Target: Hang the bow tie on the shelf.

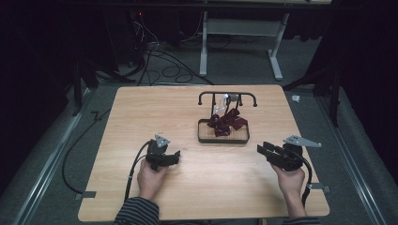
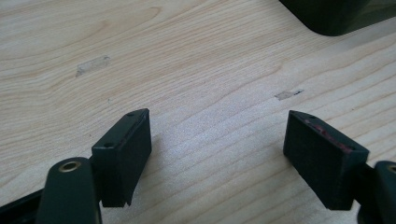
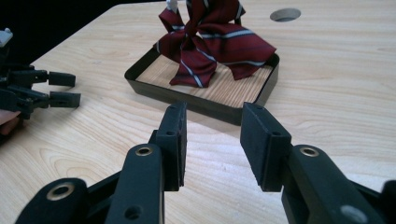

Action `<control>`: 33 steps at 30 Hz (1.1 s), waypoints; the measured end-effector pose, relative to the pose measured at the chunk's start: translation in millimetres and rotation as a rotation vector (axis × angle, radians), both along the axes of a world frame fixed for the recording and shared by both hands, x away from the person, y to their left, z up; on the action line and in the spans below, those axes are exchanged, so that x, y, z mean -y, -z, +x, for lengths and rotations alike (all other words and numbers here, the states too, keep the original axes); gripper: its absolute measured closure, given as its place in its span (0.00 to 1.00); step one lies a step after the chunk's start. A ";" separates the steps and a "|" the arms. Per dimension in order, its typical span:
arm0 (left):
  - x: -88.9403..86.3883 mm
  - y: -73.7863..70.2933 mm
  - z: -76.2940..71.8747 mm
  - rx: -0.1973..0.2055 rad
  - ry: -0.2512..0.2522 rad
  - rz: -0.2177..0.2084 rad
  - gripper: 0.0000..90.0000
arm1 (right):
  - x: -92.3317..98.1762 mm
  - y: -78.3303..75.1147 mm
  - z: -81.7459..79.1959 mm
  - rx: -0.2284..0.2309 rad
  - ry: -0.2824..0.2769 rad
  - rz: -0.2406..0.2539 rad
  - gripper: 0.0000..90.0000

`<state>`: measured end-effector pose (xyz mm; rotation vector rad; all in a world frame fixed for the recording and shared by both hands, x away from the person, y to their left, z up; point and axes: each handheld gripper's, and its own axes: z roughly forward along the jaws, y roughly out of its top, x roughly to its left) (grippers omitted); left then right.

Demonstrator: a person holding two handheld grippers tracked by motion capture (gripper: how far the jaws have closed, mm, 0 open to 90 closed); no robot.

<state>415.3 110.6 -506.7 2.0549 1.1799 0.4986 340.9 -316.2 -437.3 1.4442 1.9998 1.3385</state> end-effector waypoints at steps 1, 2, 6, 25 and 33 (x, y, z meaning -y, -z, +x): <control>0.0 0.0 0.0 0.000 0.000 0.000 0.27 | -0.5 1.5 -0.2 -0.004 -0.001 0.000 0.70; 0.0 0.0 0.0 0.000 0.000 0.000 0.27 | -0.9 2.6 -0.5 -0.007 0.000 -0.002 0.70; 0.0 0.0 0.0 0.000 0.000 0.000 0.27 | -1.5 6.5 -1.0 -0.014 0.001 -0.003 0.70; 0.1 0.1 0.0 0.001 -0.001 0.000 0.27 | -10.6 27.3 -1.1 -0.058 -0.009 -0.014 0.70; 0.0 0.0 0.0 0.000 0.000 0.000 0.27 | -14.3 35.2 -0.4 -0.068 -0.018 -0.021 0.70</control>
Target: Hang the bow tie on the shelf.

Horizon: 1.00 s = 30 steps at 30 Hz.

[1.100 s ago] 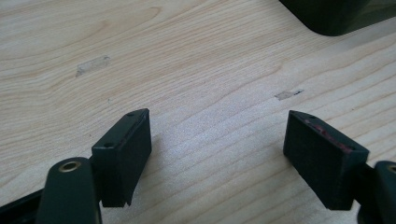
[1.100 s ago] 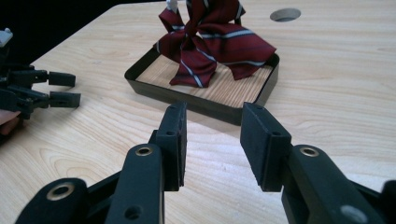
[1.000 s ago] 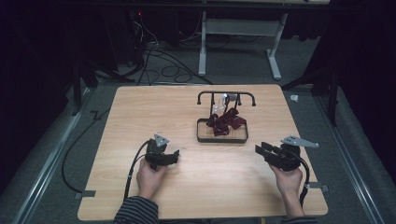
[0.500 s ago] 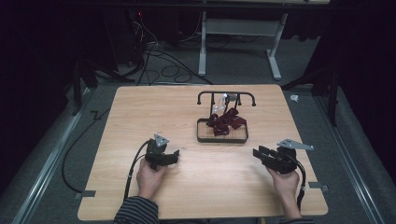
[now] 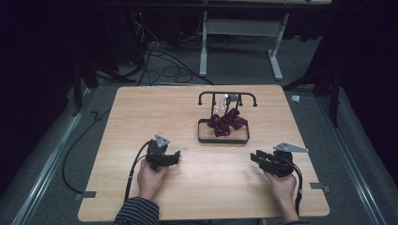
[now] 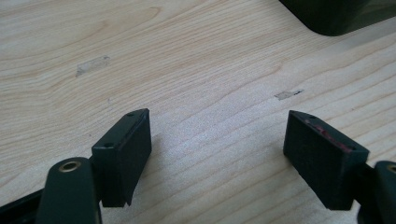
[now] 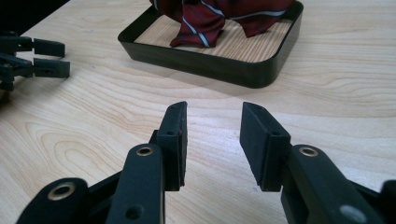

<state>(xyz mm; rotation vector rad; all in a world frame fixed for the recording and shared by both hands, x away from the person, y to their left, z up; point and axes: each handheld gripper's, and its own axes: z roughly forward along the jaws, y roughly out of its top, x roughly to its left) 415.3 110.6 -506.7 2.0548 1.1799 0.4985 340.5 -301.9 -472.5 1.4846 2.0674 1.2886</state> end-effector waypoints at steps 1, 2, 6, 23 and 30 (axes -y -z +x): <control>0.1 0.1 0.0 0.001 -0.001 0.000 0.27 | -0.6 0.7 -0.1 -0.003 0.001 -0.002 0.70; 0.1 0.1 0.0 0.001 -0.001 0.000 0.27 | -1.2 1.4 -0.2 -0.008 0.003 0.000 0.70; 0.1 0.1 -0.1 0.001 -0.001 0.000 0.27 | -3.0 6.5 0.7 -0.022 -0.001 -0.006 0.71; 0.1 0.1 0.0 0.001 -0.001 0.000 0.27 | -9.1 20.6 0.7 -0.056 -0.011 -0.036 0.71; 0.1 0.1 0.0 0.001 -0.001 0.000 0.27 | -13.4 25.1 0.9 -0.069 -0.018 -0.052 0.71</control>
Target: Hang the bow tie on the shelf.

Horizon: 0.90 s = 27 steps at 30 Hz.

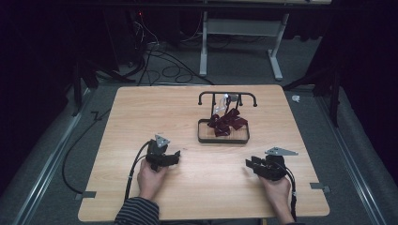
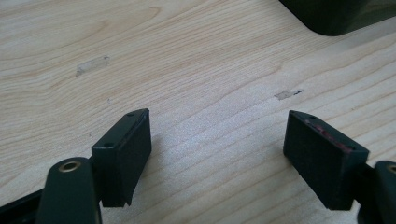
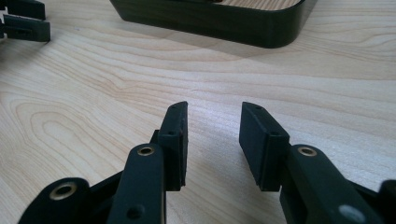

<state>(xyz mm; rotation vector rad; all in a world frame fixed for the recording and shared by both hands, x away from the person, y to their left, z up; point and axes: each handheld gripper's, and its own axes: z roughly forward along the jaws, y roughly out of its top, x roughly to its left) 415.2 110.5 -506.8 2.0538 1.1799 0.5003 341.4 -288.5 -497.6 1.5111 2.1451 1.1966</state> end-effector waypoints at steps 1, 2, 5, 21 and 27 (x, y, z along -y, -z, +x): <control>0.0 0.0 0.0 0.000 0.000 0.000 0.27 | -0.6 0.3 0.0 -0.002 0.001 -0.002 0.71; 0.0 0.0 0.0 0.000 0.000 0.000 0.27 | -1.0 0.7 0.1 -0.004 0.001 -0.006 0.71; 0.0 0.0 0.0 0.000 0.000 0.000 0.27 | -2.0 2.7 0.5 -0.007 -0.001 -0.014 0.71; 0.0 0.0 0.0 0.000 0.000 0.000 0.27 | -9.9 4.5 -0.7 0.020 -0.011 -0.082 0.70; 0.1 0.0 -0.1 0.000 0.000 0.000 0.27 | -16.6 4.1 -3.2 0.044 -0.018 -0.147 0.67</control>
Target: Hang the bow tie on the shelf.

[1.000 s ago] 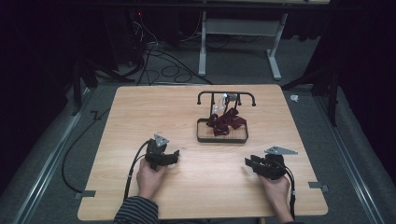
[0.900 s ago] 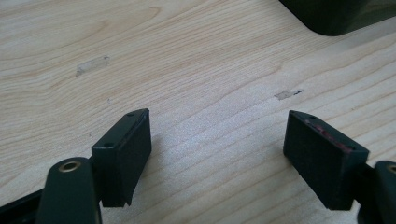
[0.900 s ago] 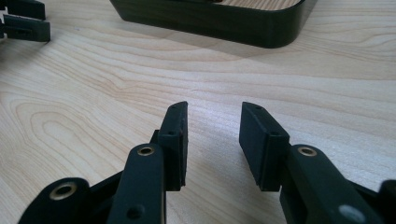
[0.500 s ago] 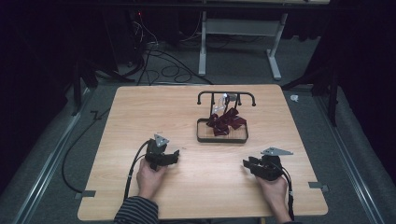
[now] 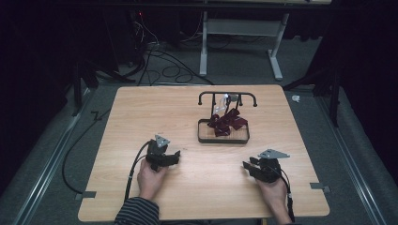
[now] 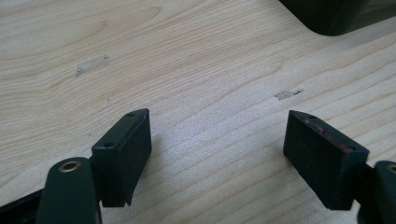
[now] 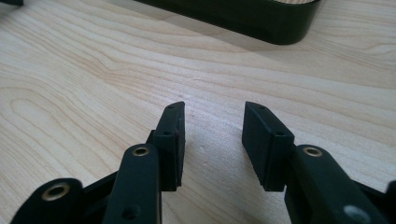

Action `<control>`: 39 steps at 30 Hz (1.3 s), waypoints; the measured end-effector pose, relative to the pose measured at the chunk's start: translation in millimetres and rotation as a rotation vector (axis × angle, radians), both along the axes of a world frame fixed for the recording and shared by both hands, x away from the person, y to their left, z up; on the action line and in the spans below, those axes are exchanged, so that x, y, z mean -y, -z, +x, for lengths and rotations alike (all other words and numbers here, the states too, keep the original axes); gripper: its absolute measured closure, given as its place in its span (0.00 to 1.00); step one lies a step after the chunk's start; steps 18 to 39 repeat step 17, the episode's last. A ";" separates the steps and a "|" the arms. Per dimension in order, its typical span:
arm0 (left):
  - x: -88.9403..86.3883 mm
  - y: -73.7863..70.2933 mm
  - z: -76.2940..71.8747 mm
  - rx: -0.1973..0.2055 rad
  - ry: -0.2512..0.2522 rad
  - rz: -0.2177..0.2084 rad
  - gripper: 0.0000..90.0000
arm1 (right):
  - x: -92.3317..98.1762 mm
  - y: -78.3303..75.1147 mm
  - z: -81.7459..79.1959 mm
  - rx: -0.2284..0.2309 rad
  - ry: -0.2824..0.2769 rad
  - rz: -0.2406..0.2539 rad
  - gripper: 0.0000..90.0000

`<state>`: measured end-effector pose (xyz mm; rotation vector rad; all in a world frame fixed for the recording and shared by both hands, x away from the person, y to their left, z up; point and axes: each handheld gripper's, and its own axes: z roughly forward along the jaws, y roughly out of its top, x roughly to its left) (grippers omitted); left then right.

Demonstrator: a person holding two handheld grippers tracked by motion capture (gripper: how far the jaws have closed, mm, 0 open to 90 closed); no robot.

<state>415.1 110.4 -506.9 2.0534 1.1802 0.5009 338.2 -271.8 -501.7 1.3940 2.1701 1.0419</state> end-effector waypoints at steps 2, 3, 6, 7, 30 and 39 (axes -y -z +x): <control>0.0 0.0 0.0 0.000 0.000 0.000 0.27 | -2.6 -0.1 -1.0 0.010 -0.002 -0.027 0.67; 0.0 0.0 0.0 0.000 0.000 0.000 0.27 | -3.8 0.0 -1.5 0.015 -0.005 -0.038 0.66; 0.0 0.0 0.0 0.000 0.000 0.000 0.27 | -6.5 0.0 -2.5 0.025 -0.007 -0.067 0.66; 0.0 0.0 0.0 0.000 0.000 0.000 0.27 | -7.2 0.0 -2.7 0.028 -0.007 -0.074 0.66; 0.0 0.0 -0.1 0.000 0.000 0.000 0.27 | -9.2 0.1 -3.4 0.037 -0.007 -0.099 0.64; 0.0 0.0 -0.1 0.000 0.000 0.000 0.27 | -9.2 0.1 -3.4 0.037 -0.007 -0.099 0.64</control>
